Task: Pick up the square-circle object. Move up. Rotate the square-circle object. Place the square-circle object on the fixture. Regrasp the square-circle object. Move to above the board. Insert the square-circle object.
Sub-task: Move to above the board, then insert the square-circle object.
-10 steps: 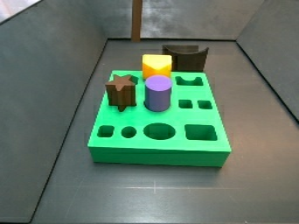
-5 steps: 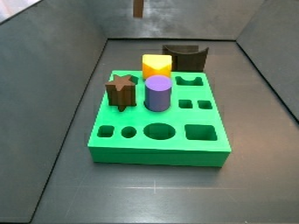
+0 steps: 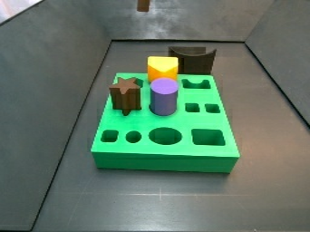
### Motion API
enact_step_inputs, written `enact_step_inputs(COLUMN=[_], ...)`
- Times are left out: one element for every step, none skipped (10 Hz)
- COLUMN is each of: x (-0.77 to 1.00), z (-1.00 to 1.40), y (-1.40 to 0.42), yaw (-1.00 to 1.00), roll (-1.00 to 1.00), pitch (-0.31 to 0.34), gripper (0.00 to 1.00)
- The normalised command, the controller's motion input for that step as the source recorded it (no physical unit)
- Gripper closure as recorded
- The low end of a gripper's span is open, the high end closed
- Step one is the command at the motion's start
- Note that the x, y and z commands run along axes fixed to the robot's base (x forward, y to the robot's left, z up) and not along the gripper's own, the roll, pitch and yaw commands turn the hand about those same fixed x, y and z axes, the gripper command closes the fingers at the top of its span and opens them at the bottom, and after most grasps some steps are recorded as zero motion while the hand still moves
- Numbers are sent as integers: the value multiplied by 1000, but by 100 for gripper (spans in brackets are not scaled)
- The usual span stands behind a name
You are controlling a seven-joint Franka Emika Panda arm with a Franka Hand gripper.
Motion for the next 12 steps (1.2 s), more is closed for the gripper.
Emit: enact_step_inputs(x=[22, 24, 27, 34, 51, 67, 94, 100, 89, 74, 0, 166], z=[75, 74, 79, 78, 78, 77, 77, 61, 44, 38, -17, -117], y=[-1000, -1000, -1000, -1000, -1000, -1000, -1000, -719, -440, -254, 0, 0], yaw=[-72, -36, -18, -7, 3, 5, 6, 9, 7, 8, 0, -934], roll=[-1, -4, -11, -19, -2, -2, 0, 5, 14, 18, 0, -73], pitch=[-60, -39, -14, 7, 22, 38, 56, 76, 86, 88, 0, 0], gripper=[100, 100, 100, 100, 100, 100, 100, 100, 100, 100, 100, 100])
